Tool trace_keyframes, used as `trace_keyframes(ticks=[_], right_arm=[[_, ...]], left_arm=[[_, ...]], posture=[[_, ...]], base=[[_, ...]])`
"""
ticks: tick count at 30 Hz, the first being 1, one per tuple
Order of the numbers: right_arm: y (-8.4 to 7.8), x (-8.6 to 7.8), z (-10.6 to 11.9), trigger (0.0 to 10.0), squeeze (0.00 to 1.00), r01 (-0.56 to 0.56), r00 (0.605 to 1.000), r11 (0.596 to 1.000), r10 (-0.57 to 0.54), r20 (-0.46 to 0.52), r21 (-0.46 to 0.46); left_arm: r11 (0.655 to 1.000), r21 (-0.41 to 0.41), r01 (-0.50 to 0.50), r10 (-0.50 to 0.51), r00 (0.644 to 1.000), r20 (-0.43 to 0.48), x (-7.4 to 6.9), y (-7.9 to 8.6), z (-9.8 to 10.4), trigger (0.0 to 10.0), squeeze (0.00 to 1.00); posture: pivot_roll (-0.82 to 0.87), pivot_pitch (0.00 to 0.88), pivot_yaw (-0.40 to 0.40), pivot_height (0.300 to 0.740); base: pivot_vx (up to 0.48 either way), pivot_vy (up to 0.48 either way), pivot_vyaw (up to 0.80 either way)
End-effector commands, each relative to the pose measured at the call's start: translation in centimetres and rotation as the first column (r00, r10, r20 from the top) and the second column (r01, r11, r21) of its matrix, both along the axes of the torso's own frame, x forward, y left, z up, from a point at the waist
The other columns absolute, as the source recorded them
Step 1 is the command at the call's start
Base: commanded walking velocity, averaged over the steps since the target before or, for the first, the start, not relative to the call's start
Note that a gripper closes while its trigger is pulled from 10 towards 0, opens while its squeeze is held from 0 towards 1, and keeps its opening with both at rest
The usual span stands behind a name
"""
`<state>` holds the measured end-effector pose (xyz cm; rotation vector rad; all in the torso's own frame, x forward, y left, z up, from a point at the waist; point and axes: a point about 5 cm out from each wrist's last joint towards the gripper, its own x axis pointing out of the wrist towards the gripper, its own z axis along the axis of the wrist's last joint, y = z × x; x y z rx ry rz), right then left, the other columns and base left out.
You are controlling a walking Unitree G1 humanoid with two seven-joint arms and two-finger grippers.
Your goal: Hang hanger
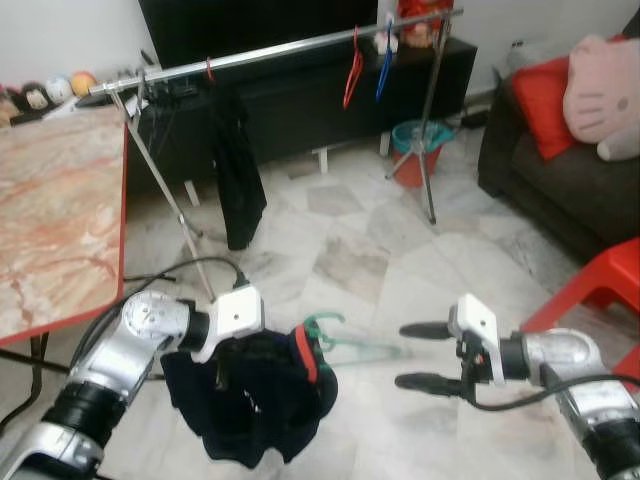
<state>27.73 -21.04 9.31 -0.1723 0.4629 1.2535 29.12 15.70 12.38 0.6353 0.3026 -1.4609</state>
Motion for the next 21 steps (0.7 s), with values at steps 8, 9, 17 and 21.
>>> trace_keyframes(ticks=[8,9,17,21], right_arm=[[1.2,-0.2,2.2,10.0,0.0,-0.162,0.986,0.984,0.165,-0.034,0.075],[1.3,-0.4,2.1,10.0,0.0,-0.174,0.983,0.982,0.178,-0.041,0.077],[2.7,-1.3,0.4,10.0,0.0,-0.212,0.968,0.973,0.223,-0.114,0.094],[2.9,-1.6,-0.4,10.0,0.0,-0.204,0.967,0.976,0.213,-0.142,0.075]], left_arm=[[0.979,0.128,0.158,-0.142,0.982,-0.124,-1.8,0.4,-0.9,10.0,0.0],[0.98,0.125,0.156,-0.142,0.983,-0.12,-1.7,0.3,-0.9,10.0,0.0],[0.991,0.075,0.113,-0.105,0.99,-0.097,-0.3,-1.5,0.3,10.0,0.0],[0.993,0.056,0.107,-0.101,0.99,-0.098,0.2,-2.3,0.8,10.0,0.0]], posture=[[0.02,0.0,0.064,0.74],[0.02,0.0,0.061,0.74],[0.03,0.0,0.061,0.74],[0.03,0.0,0.064,0.74]], base=[[0.0,0.0,0.0],[0.0,0.0,0.0],[0.0,0.0,0.0],[0.0,0.0,0.0]])
